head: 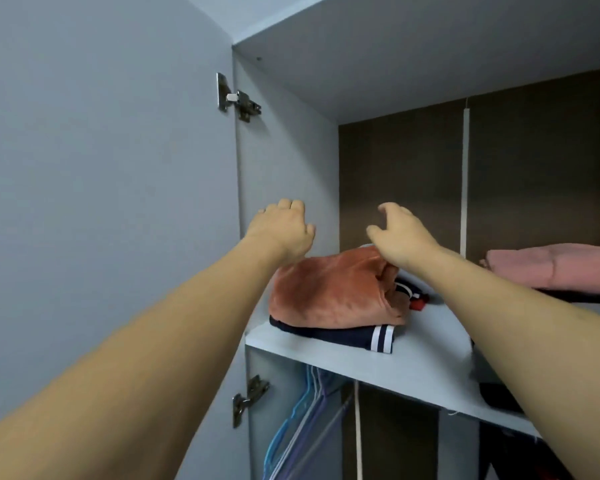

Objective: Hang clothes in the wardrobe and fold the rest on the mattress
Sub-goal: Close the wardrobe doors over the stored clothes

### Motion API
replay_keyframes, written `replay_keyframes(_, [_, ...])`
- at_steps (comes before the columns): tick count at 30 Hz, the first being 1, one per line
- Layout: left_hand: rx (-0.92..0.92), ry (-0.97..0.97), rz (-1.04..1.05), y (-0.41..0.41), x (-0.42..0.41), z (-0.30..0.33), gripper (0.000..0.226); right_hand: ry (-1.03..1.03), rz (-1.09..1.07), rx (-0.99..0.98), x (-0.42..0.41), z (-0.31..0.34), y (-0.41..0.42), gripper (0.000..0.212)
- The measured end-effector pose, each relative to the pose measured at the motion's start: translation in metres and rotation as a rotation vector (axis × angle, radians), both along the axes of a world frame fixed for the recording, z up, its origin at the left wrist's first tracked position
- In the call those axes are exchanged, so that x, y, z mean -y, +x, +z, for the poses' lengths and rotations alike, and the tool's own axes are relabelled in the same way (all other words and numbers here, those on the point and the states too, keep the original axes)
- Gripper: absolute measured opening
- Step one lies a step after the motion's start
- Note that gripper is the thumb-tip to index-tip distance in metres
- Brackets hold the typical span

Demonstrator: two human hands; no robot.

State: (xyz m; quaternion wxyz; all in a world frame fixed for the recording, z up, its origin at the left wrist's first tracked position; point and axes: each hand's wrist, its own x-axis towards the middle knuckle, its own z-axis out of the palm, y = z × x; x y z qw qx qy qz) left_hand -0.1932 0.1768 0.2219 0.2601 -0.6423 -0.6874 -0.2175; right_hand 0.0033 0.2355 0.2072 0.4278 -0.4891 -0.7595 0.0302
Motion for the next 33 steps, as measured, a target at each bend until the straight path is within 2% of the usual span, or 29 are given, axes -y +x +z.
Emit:
replay_keyframes(5, [0.024, 0.021, 0.02, -0.018, 0.104, 0.007, 0.049, 0.104, 0.144, 0.022, 0.072, 0.008, -0.031, 0.056])
replay_keyframes(12, [0.011, -0.09, 0.094, -0.054, 0.242, 0.008, 0.045, 0.314, 0.274, 0.086, 0.163, 0.02, -0.092, 0.053])
replay_keyframes(15, [0.071, -0.133, 0.097, -0.072, 0.299, 0.011, 0.042, 0.409, 0.349, 0.089, 0.21, 0.023, -0.137, 0.056])
replay_keyframes(17, [0.133, -0.253, 0.129, -0.087, 0.333, 0.013, 0.036, 0.479, 0.407, 0.079, 0.241, 0.025, -0.167, 0.059])
replay_keyframes(20, [0.303, -0.66, 0.201, -0.113, 0.378, 0.004, 0.033, 0.629, 0.468, 0.036, 0.284, 0.033, -0.207, 0.061])
replay_keyframes(22, [0.358, -0.813, 0.248, -0.132, 0.402, -0.004, 0.036, 0.749, 0.469, 0.007, 0.308, 0.04, -0.23, 0.059])
replay_keyframes(25, [0.333, -0.777, 0.379, -0.164, 0.433, -0.006, 0.043, 0.94, 0.461, 0.074, 0.34, 0.048, -0.263, 0.059])
replay_keyframes(28, [0.283, -0.674, 0.525, -0.19, 0.453, -0.005, 0.047, 1.097, 0.457, 0.308, 0.364, 0.055, -0.292, 0.064])
replay_keyframes(31, [0.204, -0.425, 0.517, -0.212, 0.459, -0.013, 0.034, 1.095, 0.406, 0.491, 0.377, 0.056, -0.309, 0.069])
replay_keyframes(33, [0.275, -0.297, 0.481, -0.222, 0.461, -0.02, 0.033, 1.078, 0.387, 0.503, 0.377, 0.055, -0.312, 0.067])
